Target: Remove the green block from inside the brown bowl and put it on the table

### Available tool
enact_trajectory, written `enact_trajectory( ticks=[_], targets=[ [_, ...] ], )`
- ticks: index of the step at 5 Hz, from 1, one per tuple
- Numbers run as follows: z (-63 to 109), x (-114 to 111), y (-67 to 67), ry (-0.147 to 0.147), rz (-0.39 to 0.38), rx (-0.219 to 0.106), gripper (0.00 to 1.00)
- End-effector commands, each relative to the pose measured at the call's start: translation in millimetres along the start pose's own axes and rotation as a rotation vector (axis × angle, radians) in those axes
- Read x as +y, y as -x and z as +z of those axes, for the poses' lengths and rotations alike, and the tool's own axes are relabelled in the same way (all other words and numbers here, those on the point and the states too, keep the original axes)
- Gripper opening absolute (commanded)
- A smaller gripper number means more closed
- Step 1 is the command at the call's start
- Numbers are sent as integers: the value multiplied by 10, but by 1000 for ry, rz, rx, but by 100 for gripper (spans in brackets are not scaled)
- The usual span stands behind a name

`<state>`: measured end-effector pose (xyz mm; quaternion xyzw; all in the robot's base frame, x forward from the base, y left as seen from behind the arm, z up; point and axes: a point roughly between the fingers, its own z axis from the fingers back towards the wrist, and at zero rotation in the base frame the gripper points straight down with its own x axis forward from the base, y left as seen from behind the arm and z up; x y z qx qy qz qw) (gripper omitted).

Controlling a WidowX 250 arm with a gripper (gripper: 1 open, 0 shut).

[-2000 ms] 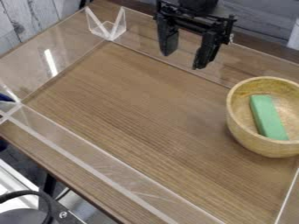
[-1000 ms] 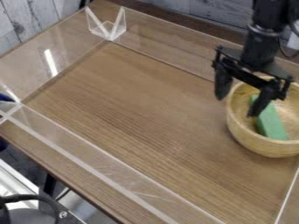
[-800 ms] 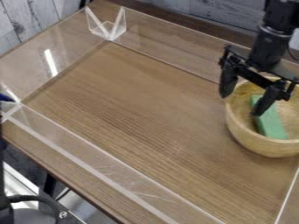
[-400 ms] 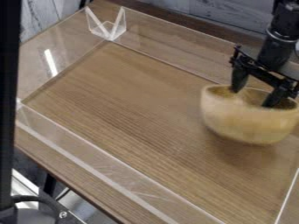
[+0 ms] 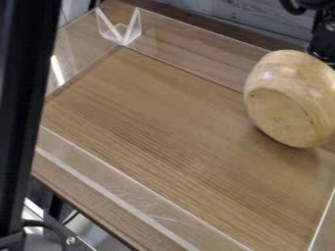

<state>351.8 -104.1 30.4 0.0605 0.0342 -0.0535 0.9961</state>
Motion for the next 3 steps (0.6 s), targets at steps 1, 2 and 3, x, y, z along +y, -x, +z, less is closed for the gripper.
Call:
enact_trajectory(
  ticks=[1,2,3],
  targets=[
    [-6,-16,-95,-6,-2,12,0],
    [-66,13,-40,2,-6,45,0],
    [-106,42,11,10,-9,76,0]
  ],
)
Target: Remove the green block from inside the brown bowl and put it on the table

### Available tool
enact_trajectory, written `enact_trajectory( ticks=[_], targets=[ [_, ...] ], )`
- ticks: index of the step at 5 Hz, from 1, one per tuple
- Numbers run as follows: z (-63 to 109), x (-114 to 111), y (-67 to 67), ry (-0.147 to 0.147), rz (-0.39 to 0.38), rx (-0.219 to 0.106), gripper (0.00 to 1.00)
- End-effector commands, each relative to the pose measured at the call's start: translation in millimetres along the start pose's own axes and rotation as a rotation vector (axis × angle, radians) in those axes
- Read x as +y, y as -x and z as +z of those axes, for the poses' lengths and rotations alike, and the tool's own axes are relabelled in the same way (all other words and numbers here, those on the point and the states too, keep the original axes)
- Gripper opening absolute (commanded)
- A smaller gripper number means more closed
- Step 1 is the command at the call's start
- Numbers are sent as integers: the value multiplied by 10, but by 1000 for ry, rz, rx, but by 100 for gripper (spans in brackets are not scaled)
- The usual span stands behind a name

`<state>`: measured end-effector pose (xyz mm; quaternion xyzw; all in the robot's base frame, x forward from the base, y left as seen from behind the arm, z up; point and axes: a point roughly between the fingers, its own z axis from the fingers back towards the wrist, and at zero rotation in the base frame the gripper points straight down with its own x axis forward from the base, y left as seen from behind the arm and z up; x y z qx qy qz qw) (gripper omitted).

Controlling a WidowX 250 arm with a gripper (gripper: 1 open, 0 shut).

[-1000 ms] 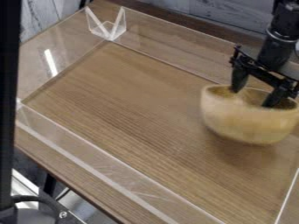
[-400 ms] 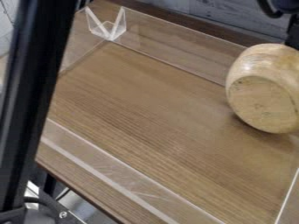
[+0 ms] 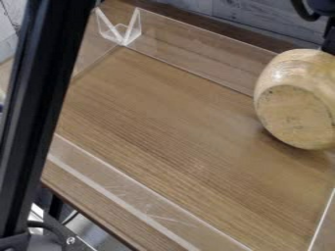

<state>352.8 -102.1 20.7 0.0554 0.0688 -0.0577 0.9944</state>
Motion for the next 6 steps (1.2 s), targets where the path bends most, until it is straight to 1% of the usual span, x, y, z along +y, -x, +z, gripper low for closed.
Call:
enact_trajectory(
  ticks=[1,2,4,6],
  targets=[
    [-34,0,108,-8,16,25,0],
    [-50,-29,188,-14,27,42,0],
    [-78,-48,338,-19,42,24,0],
    [-83,-55,373,-27,-13,46,0]
  ],
)
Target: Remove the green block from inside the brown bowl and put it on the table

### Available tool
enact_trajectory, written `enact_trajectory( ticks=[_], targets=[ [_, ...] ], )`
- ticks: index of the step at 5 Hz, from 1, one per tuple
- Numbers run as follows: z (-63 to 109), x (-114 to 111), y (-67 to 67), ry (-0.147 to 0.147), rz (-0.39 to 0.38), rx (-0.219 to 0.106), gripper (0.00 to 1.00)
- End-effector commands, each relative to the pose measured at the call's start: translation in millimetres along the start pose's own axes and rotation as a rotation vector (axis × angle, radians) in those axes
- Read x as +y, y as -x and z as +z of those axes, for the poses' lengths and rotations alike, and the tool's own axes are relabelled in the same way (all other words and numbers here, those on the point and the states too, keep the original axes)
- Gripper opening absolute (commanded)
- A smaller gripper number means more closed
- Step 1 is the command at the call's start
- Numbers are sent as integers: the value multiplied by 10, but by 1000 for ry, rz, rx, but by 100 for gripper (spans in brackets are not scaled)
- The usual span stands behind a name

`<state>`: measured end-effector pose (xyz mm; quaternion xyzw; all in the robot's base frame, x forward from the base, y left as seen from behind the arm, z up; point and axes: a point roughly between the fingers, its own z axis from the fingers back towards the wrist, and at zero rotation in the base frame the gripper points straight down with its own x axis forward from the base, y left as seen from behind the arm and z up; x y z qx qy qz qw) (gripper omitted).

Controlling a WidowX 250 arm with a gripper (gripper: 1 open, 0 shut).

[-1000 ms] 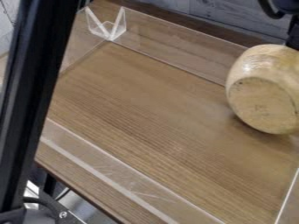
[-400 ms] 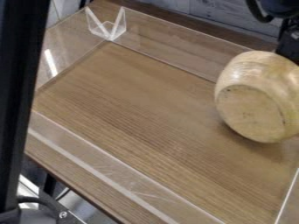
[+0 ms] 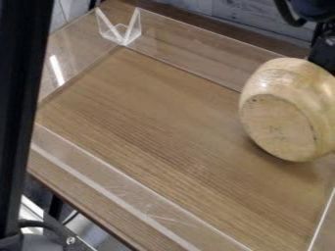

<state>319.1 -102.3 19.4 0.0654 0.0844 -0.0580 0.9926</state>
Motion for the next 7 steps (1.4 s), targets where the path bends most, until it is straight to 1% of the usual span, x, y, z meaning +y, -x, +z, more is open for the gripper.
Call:
enact_trajectory(
  ticks=[1,2,3,4,5,6,7],
  targets=[
    [-27,-40,54,-6,-38,32,0],
    [4,-17,157,-16,-23,47,0],
    [194,32,264,-68,17,75,0],
    [359,60,339,-131,61,106,0],
    [305,54,344,-152,74,101,0],
    [248,60,338,-159,84,95,0],
    [184,93,338,-173,54,66,0]
  ],
)
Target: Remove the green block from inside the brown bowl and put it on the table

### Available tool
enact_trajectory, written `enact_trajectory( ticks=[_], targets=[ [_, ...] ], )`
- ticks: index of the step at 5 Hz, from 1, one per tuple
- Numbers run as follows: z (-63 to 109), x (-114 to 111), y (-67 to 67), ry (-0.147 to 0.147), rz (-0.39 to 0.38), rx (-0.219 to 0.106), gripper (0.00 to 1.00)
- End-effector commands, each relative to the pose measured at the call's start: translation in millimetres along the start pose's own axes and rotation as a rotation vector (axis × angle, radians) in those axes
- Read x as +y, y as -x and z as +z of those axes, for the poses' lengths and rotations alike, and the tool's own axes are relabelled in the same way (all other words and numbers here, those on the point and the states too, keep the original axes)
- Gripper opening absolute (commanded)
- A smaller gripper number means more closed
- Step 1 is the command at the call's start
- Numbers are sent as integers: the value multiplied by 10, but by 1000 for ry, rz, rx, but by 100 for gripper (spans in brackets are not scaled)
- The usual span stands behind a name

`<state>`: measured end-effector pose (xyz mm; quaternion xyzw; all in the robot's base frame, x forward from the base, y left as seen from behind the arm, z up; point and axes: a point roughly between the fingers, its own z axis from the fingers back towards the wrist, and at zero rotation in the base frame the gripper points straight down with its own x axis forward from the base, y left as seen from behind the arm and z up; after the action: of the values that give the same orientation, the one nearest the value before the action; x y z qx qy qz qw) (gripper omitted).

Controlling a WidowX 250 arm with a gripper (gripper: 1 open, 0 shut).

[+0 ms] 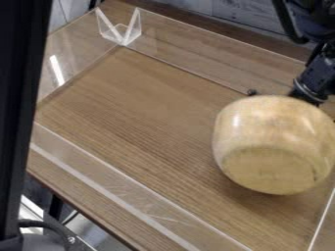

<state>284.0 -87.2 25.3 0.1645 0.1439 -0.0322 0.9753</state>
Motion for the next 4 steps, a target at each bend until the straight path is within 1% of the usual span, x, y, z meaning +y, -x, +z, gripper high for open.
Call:
enact_trajectory(
  ticks=[1,3,4],
  targets=[
    [132,39,-6,-12,-25,-109,0],
    [46,25,-42,-15,-37,-46,0],
    [10,14,14,-72,-34,-15,0]
  ],
)
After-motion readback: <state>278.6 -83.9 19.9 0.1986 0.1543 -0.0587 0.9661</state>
